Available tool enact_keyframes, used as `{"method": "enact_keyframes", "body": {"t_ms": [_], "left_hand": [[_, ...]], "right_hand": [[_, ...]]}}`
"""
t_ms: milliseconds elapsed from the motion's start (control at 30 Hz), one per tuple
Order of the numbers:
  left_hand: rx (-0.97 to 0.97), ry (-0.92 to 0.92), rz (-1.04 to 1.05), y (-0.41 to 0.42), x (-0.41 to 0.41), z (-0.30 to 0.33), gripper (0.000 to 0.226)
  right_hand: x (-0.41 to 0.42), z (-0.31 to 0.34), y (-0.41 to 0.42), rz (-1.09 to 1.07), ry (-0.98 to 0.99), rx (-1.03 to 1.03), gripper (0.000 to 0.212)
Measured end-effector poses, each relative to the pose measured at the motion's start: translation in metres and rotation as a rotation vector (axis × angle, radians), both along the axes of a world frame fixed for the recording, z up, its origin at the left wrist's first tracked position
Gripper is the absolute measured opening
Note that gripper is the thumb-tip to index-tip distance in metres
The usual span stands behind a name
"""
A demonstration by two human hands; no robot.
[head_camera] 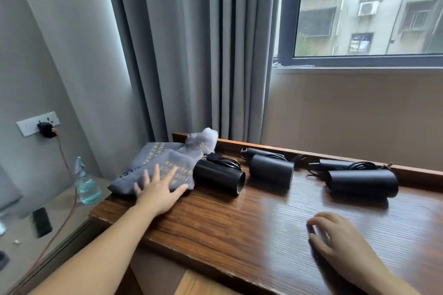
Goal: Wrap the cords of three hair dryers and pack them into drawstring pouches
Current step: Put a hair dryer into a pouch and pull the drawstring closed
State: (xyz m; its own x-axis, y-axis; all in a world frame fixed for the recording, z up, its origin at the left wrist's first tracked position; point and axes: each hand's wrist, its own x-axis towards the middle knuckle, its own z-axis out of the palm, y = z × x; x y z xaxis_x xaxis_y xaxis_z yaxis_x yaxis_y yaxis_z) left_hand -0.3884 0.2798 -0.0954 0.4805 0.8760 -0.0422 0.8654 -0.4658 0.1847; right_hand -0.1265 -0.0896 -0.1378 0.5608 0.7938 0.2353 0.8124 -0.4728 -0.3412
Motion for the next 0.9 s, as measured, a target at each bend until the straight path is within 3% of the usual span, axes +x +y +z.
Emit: {"method": "enact_keyframes", "body": {"t_ms": [167, 400, 500, 633, 767, 900], "left_hand": [[-0.044, 0.114, -0.059, -0.013, 0.010, -0.018, 0.086], [-0.073, 0.126, -0.146, -0.040, 0.043, -0.009, 0.090], [-0.026, 0.132, -0.184, -0.056, 0.052, -0.010, 0.078], [0.219, 0.153, -0.238, -0.080, 0.056, -0.010, 0.039], [0.481, -0.136, -0.300, -0.084, 0.055, -0.003, 0.021], [0.613, -0.448, -0.290, -0.075, 0.061, 0.035, 0.023]], "right_hand": [[0.004, -0.002, -0.001, 0.015, 0.001, 0.007, 0.021], [0.003, 0.005, 0.000, 0.017, 0.044, 0.007, 0.013], [0.004, 0.005, -0.002, 0.026, 0.053, 0.022, 0.011], [0.006, 0.005, -0.005, 0.060, 0.055, 0.024, 0.009], [0.008, 0.005, -0.009, 0.091, 0.055, 0.032, 0.009], [0.008, 0.008, -0.009, 0.086, 0.064, 0.075, 0.015]]}}
